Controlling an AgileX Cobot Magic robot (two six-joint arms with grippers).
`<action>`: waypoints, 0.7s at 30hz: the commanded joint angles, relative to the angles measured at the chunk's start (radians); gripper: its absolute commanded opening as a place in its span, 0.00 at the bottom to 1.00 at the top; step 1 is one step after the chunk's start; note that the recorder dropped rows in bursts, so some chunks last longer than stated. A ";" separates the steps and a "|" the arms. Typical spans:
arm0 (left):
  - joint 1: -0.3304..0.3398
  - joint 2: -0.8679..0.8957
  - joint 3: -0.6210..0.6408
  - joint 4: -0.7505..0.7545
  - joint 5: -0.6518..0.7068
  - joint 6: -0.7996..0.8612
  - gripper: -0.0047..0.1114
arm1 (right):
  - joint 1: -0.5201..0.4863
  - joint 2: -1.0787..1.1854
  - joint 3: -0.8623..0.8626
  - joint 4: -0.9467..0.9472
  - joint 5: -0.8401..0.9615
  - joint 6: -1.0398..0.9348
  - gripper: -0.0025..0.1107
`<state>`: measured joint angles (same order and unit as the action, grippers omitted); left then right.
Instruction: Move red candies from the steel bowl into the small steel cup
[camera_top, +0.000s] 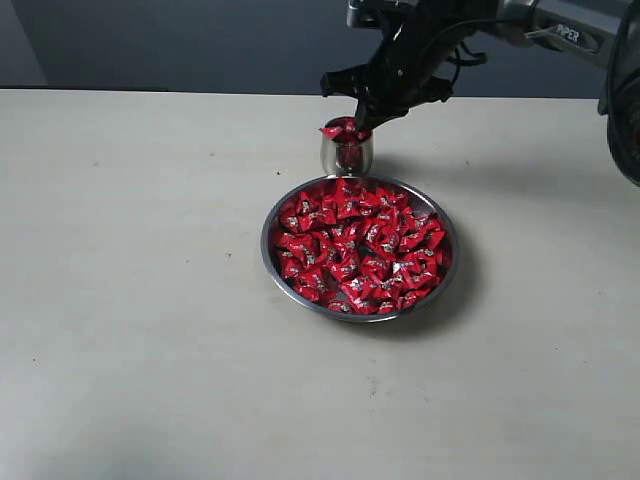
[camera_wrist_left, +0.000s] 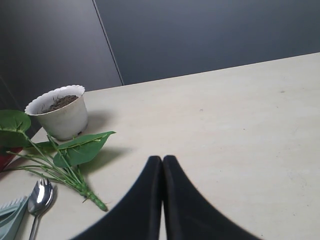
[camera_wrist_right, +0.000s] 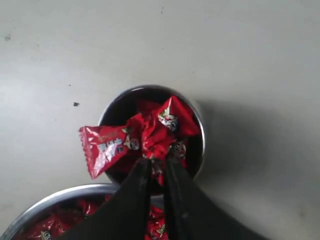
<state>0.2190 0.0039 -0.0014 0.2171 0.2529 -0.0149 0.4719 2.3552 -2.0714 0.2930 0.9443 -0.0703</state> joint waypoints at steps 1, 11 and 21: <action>-0.003 -0.004 0.001 0.005 -0.011 -0.004 0.04 | -0.011 -0.001 -0.007 -0.003 -0.015 -0.007 0.35; -0.003 -0.004 0.001 0.005 -0.011 -0.004 0.04 | -0.013 -0.113 -0.008 -0.137 -0.125 0.070 0.41; -0.003 -0.004 0.001 0.005 -0.011 -0.004 0.04 | -0.013 -0.258 -0.008 -0.211 0.084 0.070 0.23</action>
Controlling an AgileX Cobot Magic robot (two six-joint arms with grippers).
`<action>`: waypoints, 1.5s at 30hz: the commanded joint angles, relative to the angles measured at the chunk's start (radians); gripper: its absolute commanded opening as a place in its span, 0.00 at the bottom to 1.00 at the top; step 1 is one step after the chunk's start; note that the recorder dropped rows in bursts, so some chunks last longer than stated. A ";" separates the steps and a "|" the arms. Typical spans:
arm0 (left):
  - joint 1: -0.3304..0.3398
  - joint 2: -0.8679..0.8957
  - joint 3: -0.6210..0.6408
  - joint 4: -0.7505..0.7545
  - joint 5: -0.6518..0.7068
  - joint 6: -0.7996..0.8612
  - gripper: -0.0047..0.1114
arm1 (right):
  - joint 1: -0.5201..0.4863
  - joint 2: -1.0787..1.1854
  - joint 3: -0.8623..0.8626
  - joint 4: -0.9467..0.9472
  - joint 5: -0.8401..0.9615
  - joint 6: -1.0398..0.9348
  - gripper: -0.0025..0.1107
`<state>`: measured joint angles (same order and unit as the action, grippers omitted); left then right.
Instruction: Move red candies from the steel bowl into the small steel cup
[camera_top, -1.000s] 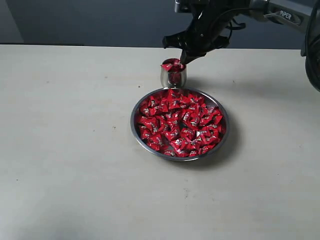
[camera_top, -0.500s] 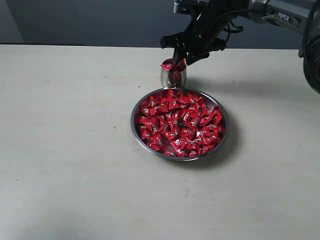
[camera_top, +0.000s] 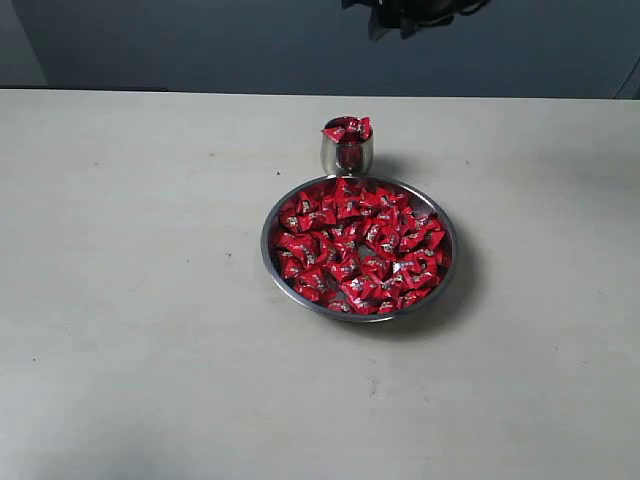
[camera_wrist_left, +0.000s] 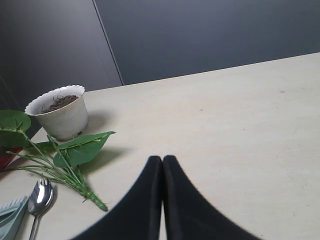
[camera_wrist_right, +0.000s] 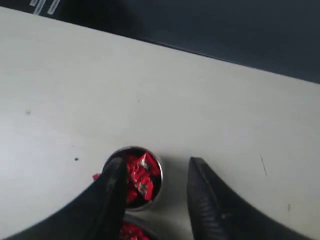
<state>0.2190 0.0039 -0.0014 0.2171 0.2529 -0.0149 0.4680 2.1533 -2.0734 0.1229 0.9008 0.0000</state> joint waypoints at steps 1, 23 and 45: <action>-0.003 -0.004 0.001 0.005 -0.011 -0.004 0.04 | -0.009 -0.070 -0.006 -0.051 0.172 0.000 0.16; -0.003 -0.004 0.001 0.005 -0.011 -0.004 0.04 | -0.009 -0.618 0.108 -0.147 0.302 0.000 0.02; -0.003 -0.004 0.001 0.005 -0.011 -0.004 0.04 | -0.009 -1.540 0.809 -0.030 0.123 -0.005 0.02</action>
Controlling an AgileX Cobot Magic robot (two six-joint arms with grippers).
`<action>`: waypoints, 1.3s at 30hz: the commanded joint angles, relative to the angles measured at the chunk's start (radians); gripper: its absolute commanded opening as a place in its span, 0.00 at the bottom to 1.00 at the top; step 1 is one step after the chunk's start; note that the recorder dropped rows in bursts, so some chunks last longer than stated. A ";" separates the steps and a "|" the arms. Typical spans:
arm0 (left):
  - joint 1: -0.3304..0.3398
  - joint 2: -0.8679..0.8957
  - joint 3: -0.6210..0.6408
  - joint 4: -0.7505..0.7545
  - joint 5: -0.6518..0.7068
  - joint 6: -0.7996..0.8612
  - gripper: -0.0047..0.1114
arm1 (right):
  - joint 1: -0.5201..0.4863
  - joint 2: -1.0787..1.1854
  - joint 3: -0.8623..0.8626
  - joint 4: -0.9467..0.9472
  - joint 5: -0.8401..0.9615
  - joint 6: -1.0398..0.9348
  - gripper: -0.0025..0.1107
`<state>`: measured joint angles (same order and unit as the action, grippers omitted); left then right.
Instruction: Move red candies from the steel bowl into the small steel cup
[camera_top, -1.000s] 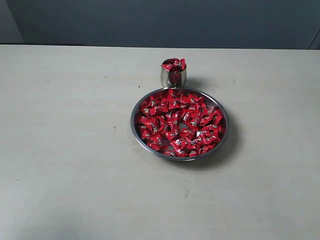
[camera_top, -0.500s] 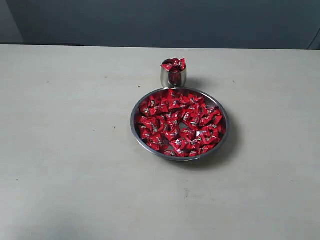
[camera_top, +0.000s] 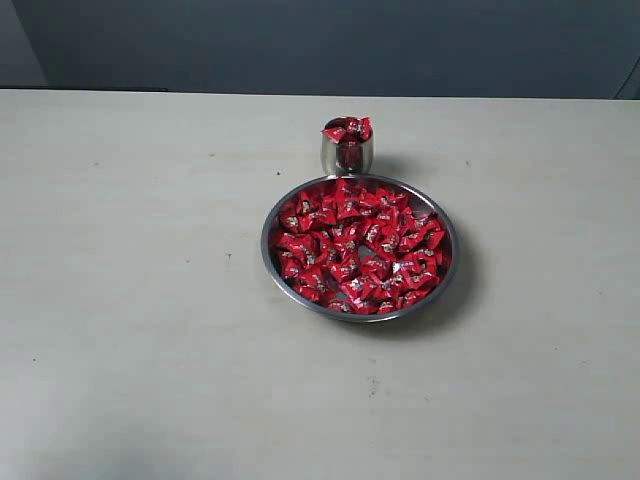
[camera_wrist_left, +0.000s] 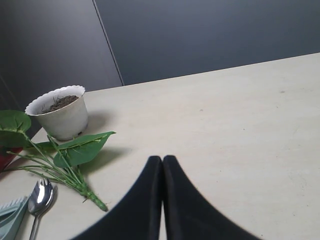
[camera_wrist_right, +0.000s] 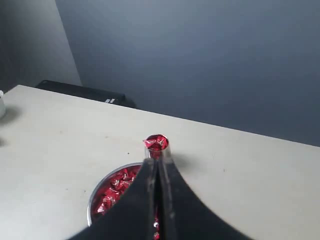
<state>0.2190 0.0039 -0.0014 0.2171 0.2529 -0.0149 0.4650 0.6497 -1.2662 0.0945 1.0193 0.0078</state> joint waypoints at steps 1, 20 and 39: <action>-0.003 -0.004 0.001 0.005 -0.011 -0.004 0.04 | -0.006 -0.042 0.002 -0.020 0.016 -0.013 0.02; -0.003 -0.004 0.001 0.005 -0.011 -0.004 0.04 | -0.153 -0.187 0.497 -0.069 -0.255 -0.008 0.02; -0.003 -0.004 0.001 0.005 -0.011 -0.004 0.04 | -0.487 -0.640 1.255 -0.086 -0.668 -0.008 0.02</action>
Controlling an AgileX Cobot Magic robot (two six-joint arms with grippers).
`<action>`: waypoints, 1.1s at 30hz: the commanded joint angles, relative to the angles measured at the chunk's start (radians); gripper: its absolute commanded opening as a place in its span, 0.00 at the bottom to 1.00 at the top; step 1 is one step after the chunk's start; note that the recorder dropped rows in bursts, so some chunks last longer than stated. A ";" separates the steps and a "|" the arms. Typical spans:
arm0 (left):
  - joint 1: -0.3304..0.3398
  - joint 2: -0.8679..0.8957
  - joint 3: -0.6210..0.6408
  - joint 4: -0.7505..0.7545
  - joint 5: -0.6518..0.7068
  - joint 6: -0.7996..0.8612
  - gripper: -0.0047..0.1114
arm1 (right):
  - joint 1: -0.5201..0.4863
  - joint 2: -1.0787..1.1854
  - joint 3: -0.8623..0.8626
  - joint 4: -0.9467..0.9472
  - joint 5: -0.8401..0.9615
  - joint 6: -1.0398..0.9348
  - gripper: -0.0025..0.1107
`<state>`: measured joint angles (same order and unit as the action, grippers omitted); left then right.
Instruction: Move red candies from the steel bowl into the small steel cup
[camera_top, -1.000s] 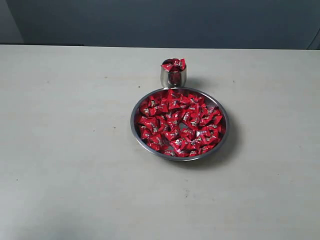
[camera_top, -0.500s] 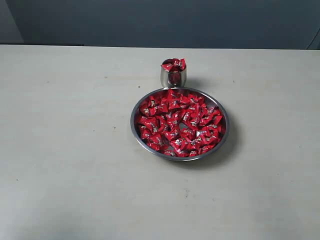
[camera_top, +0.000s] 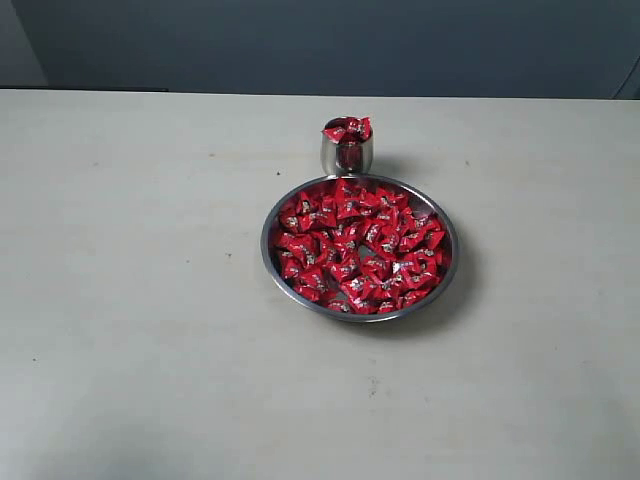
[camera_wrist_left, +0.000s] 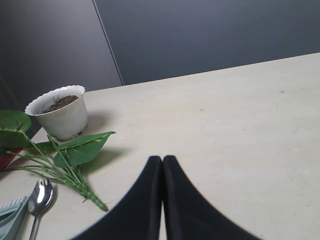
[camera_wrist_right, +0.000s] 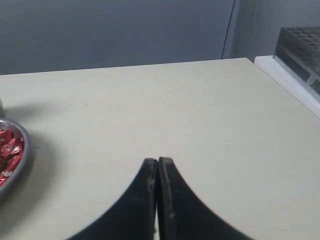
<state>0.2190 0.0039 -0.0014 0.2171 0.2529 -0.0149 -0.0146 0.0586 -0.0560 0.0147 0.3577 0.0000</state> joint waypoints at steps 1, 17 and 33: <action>-0.003 -0.004 0.001 0.005 -0.011 -0.004 0.04 | -0.008 -0.059 0.056 -0.006 -0.006 0.000 0.02; -0.003 -0.004 0.001 0.005 -0.011 -0.004 0.04 | 0.019 -0.059 0.056 -0.004 -0.039 0.000 0.02; -0.003 -0.004 0.001 0.005 -0.011 -0.004 0.04 | 0.040 -0.059 0.056 -0.002 -0.040 0.000 0.02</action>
<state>0.2190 0.0039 -0.0014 0.2171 0.2529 -0.0149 0.0224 0.0056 -0.0053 0.0147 0.3340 0.0000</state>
